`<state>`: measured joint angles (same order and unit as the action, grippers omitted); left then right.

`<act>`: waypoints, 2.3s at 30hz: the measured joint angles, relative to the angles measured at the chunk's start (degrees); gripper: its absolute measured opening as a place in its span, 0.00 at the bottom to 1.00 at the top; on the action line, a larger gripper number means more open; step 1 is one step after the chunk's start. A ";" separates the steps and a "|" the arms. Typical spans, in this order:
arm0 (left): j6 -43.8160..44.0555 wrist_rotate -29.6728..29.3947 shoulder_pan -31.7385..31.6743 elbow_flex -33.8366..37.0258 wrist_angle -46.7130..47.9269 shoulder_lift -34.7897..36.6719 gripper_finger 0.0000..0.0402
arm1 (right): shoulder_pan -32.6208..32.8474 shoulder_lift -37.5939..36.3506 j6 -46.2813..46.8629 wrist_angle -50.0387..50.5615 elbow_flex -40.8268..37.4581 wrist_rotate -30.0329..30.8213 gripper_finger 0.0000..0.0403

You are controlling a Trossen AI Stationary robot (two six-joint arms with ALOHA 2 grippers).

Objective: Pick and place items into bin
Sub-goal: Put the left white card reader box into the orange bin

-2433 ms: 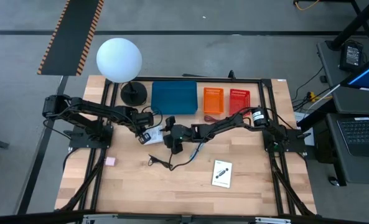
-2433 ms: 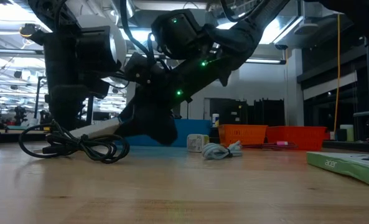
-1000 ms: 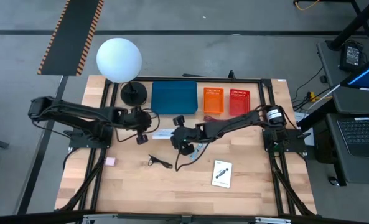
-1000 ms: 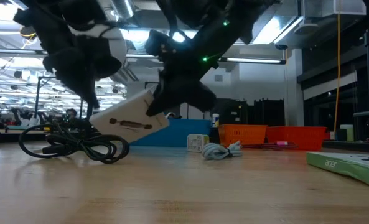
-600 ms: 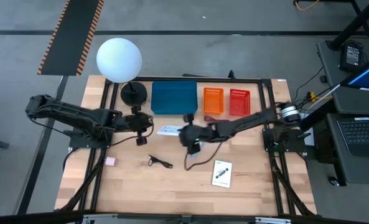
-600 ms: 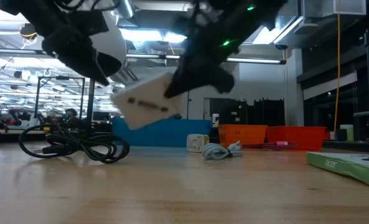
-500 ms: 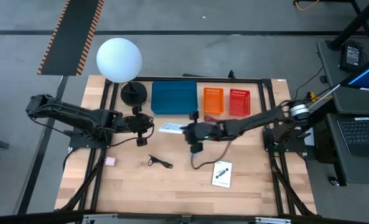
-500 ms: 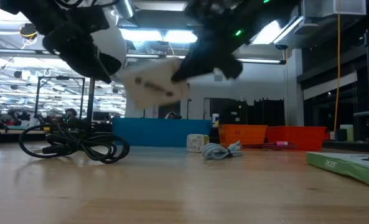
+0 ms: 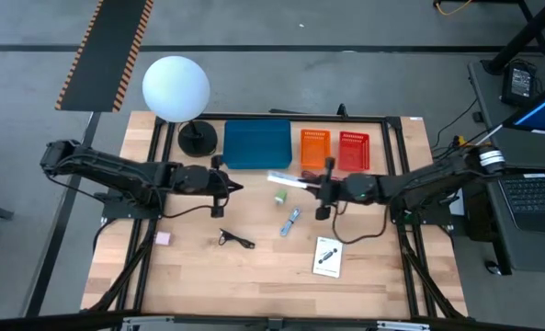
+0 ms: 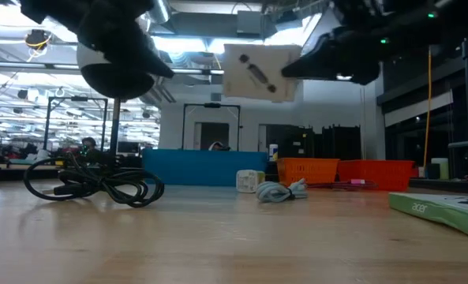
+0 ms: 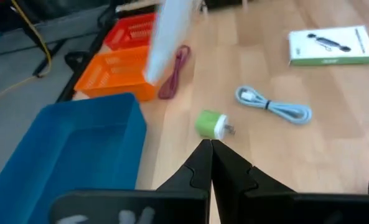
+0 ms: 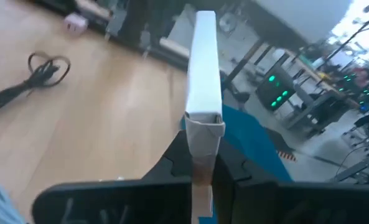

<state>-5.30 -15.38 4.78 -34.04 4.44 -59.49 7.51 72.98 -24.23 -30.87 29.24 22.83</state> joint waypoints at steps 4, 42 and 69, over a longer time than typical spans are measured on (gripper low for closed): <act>-1.08 0.44 -1.76 0.49 -2.75 -2.28 0.00 | 0.00 -3.90 0.02 -1.94 -3.27 0.70 0.03; -7.41 8.88 -8.64 17.35 -39.90 -3.49 0.01 | -3.03 -4.65 22.22 28.57 6.42 34.56 0.03; -7.52 8.86 -8.64 17.30 -39.82 -3.49 0.01 | -10.78 23.70 42.24 98.98 52.88 19.10 0.03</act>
<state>-12.82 -6.52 -3.86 -16.73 -35.38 -62.98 -3.28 96.68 18.01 68.11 82.12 41.93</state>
